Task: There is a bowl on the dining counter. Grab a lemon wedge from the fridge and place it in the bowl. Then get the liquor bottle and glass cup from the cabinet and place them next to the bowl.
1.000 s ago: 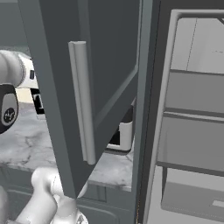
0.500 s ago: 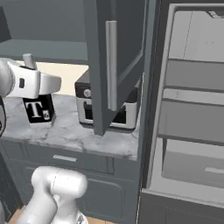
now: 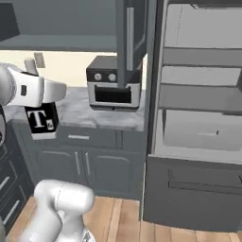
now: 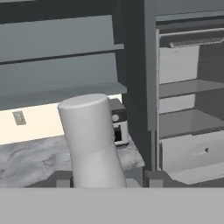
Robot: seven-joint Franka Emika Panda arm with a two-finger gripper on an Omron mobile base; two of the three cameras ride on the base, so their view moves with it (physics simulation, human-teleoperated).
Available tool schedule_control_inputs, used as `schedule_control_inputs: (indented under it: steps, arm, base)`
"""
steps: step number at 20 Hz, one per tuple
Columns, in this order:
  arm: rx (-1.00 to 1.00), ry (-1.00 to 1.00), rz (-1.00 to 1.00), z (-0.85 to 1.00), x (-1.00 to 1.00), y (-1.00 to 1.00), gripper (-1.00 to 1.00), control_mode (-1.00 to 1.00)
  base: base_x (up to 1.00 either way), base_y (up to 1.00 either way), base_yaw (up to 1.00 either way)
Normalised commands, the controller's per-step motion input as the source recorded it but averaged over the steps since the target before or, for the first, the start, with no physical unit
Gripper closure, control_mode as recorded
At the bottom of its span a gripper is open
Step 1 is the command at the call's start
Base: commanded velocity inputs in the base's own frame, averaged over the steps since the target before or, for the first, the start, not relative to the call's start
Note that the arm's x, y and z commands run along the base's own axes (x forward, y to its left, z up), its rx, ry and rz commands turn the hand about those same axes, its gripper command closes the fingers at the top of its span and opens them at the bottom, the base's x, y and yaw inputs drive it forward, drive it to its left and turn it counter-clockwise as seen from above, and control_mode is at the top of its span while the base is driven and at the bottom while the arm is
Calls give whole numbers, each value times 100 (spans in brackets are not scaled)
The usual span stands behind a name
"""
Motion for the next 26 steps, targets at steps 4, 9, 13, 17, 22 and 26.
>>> schedule_control_inputs:
  steps: [4,9,13,17,22,26]
  arm:
    - [0,0,0,0,0,0,100,100]
    - [0,0,0,0,0,0,100,100]
    - [0,0,0,0,0,0,100,100]
    - [0,0,0,0,0,0,100,100]
    - [0,0,0,0,0,0,100,100]
    - [0,0,0,0,0,0,100,100]
  base:
    - [-100,-33,-54]
    - [-67,-37,-69]
    - [-36,-57,-71]
    - [-11,-84,-70]
    - [0,-100,-65]
    - [24,-100,-55]
